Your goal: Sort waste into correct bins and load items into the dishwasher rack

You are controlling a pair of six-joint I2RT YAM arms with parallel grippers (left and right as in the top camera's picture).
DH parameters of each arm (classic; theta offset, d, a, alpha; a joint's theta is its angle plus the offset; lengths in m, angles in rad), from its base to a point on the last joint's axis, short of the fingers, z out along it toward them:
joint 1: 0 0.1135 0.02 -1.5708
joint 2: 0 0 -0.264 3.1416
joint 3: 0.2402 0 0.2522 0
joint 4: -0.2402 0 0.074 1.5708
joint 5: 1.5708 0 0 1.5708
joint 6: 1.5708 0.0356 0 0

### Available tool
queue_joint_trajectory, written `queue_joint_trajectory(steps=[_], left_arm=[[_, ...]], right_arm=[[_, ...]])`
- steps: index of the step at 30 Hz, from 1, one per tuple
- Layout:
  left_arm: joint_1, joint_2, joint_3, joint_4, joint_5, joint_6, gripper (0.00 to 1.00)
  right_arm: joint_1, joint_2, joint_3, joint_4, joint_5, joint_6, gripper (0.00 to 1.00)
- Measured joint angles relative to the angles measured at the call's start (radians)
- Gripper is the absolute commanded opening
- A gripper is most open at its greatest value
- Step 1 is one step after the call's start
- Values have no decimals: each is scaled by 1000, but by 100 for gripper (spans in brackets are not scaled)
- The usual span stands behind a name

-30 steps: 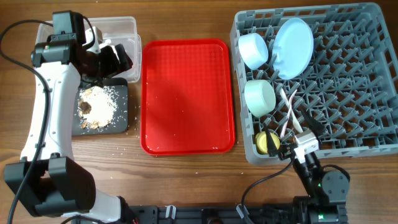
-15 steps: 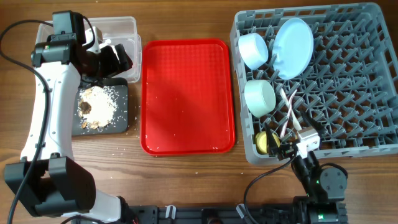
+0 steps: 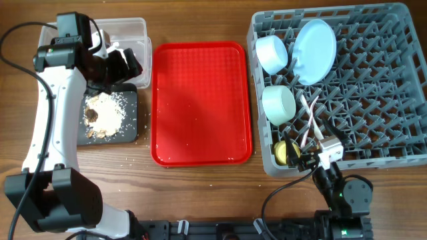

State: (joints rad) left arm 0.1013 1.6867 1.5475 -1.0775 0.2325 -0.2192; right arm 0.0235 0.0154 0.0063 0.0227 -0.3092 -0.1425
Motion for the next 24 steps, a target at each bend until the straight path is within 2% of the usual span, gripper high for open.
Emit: queue_joint_trajectory(steps=[2, 4, 8, 10, 12, 13, 17, 24], left_arm=[[0, 0, 0, -12, -10, 0, 100], [-1, -6, 0, 47, -19, 0, 100], [-41, -98, -35, 317, -26, 39, 100], [-85, -220, -117, 478, -22, 88, 100], [-100, -336, -203, 553, -15, 111, 100], [-98, -385, -253, 597, -14, 116, 100], [-66, -645, -641, 858, -15, 134, 100], [-36, -1016, -1114, 1112, 0, 136, 100]], right_arm=[[0, 0, 0, 0, 0, 0, 100], [0, 0, 0, 0, 0, 0, 100], [0, 0, 0, 0, 3, 0, 100], [0, 0, 0, 0, 4, 0, 100], [0, 0, 0, 0, 4, 0, 100], [0, 0, 0, 0, 4, 0, 99], [0, -1, 0, 0, 4, 0, 100], [0, -2, 0, 0, 4, 0, 100]])
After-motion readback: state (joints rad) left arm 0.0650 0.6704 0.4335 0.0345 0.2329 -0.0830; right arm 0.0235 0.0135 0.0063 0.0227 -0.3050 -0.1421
